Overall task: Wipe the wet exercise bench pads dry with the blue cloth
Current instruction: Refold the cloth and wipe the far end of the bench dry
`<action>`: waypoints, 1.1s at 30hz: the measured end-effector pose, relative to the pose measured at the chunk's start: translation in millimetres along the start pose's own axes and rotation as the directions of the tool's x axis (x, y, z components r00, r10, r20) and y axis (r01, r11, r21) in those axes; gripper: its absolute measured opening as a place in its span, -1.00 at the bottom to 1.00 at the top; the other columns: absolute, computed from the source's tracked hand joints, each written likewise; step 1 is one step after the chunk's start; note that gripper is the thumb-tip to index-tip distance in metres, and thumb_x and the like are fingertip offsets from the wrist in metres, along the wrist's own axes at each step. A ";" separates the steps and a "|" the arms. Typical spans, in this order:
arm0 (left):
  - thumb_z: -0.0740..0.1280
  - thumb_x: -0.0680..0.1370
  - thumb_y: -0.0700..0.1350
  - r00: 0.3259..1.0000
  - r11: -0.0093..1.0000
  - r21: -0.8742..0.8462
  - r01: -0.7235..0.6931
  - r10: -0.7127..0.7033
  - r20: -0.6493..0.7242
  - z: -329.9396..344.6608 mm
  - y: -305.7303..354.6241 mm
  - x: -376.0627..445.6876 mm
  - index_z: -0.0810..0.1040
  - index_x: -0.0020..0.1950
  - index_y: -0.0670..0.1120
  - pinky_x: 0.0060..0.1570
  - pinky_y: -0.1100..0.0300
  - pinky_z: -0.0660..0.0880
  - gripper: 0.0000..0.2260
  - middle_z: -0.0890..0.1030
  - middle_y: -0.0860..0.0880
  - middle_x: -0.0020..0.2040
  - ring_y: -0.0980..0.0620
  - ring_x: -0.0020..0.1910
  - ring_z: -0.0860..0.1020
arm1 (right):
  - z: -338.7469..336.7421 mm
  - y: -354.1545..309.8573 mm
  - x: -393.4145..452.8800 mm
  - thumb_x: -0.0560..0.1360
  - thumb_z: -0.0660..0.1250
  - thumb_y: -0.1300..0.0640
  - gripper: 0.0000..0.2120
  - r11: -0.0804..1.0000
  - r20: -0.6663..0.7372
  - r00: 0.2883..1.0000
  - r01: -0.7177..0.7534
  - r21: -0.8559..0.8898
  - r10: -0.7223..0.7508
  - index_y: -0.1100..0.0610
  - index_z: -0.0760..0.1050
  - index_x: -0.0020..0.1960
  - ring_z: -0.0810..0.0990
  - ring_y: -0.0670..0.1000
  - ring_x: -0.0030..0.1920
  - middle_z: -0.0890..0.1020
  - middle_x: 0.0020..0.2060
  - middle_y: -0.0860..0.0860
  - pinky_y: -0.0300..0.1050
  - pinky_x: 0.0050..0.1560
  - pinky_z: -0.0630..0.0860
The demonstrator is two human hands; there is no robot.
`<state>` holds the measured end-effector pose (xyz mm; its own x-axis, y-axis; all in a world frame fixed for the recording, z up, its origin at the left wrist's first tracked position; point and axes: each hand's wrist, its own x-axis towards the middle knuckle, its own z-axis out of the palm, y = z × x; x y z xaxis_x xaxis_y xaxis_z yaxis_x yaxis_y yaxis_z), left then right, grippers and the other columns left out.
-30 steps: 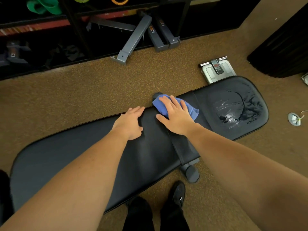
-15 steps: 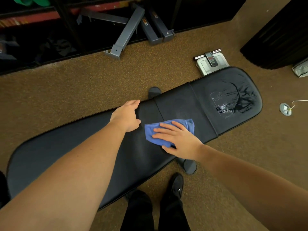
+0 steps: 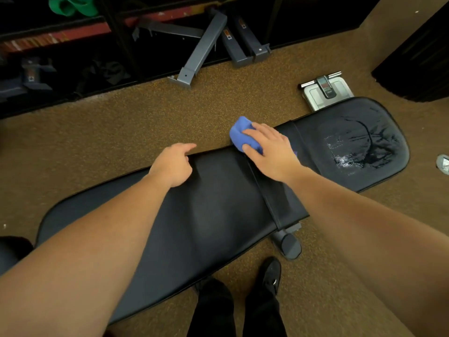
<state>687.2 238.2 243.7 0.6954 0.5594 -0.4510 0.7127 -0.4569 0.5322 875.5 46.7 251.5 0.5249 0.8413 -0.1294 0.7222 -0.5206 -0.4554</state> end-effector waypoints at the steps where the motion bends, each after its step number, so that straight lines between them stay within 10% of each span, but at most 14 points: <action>1: 0.16 0.62 -0.30 0.999 0.999 0.025 0.036 -0.035 -0.016 -2.4 -8.8 -2.8 0.35 0.54 0.06 0.22 0.21 0.38 -0.48 0.33 -0.01 0.54 -0.04 0.41 0.41 | 13.6 -1.4 6.2 0.66 0.10 -0.15 -0.51 0.995 0.128 0.992 -0.009 -0.104 0.022 -0.10 0.21 0.57 0.09 0.08 0.58 0.23 0.57 -0.05 0.17 0.55 -0.01; 8: 0.16 0.54 -0.30 0.996 0.996 0.051 0.073 -0.076 0.050 3.7 -35.4 -13.7 0.26 0.59 0.07 0.54 0.02 0.14 -0.37 0.24 0.01 0.59 0.00 0.56 0.20 | 64.2 -15.4 -26.3 0.61 -0.07 -0.24 -0.41 0.873 0.341 0.882 0.418 -0.250 -0.325 -0.15 0.02 0.62 -0.08 -0.03 0.61 0.07 0.61 -0.16 0.10 0.55 -0.18; 16: 0.16 0.62 -0.16 0.993 0.993 0.045 0.113 -0.114 0.013 14.6 -18.8 -10.8 0.27 0.57 0.04 0.52 -0.17 0.13 -0.50 0.24 0.00 0.59 -0.04 0.56 0.19 | 63.9 33.0 -107.0 0.58 0.11 0.10 -0.51 0.649 0.447 0.619 0.753 -0.105 -0.646 -0.11 0.36 0.50 0.20 -0.05 0.55 0.36 0.50 -0.16 -0.02 0.55 -0.01; 22: 0.19 0.65 -0.14 0.996 0.996 0.036 -0.076 0.077 -0.035 43.5 33.2 -7.5 0.27 0.58 0.02 0.54 -0.08 0.15 -0.52 0.23 0.00 0.59 -0.01 0.57 0.17 | 15.1 62.6 -108.7 0.45 0.12 0.24 -0.57 0.773 0.230 0.771 0.626 -0.101 -0.594 0.04 0.57 0.22 0.64 0.05 0.04 0.68 0.07 -0.03 0.01 0.07 0.44; 27: 0.21 0.63 -0.25 0.969 0.969 0.020 -0.246 0.246 -0.003 70.7 90.1 1.5 0.31 0.57 0.01 0.53 0.11 0.15 -0.50 0.23 -0.02 0.59 -0.02 0.55 0.22 | -50.9 85.2 -64.2 0.61 0.15 0.12 -0.63 0.989 -0.122 0.982 0.146 -0.004 -0.145 0.17 0.48 0.36 0.57 0.21 0.14 0.62 0.20 0.11 0.12 0.12 0.46; 33: 0.18 0.53 -0.40 0.978 0.978 0.043 -0.206 0.204 0.046 77.1 117.6 5.1 0.24 0.60 -0.01 0.49 0.15 0.19 -0.35 0.23 0.01 0.59 0.00 0.54 0.24 | 0.0 86.3 -90.0 0.64 -0.12 -0.15 -0.46 0.885 0.307 0.928 0.314 -0.344 -0.210 -0.08 0.20 0.58 0.12 0.04 0.59 0.21 0.58 -0.05 0.20 0.43 0.24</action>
<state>781.6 134.0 248.8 0.8295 0.4219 -0.3659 0.5577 -0.5912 0.5826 890.6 -74.0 223.9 0.1974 0.9348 -0.2952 0.9588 -0.2469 -0.1405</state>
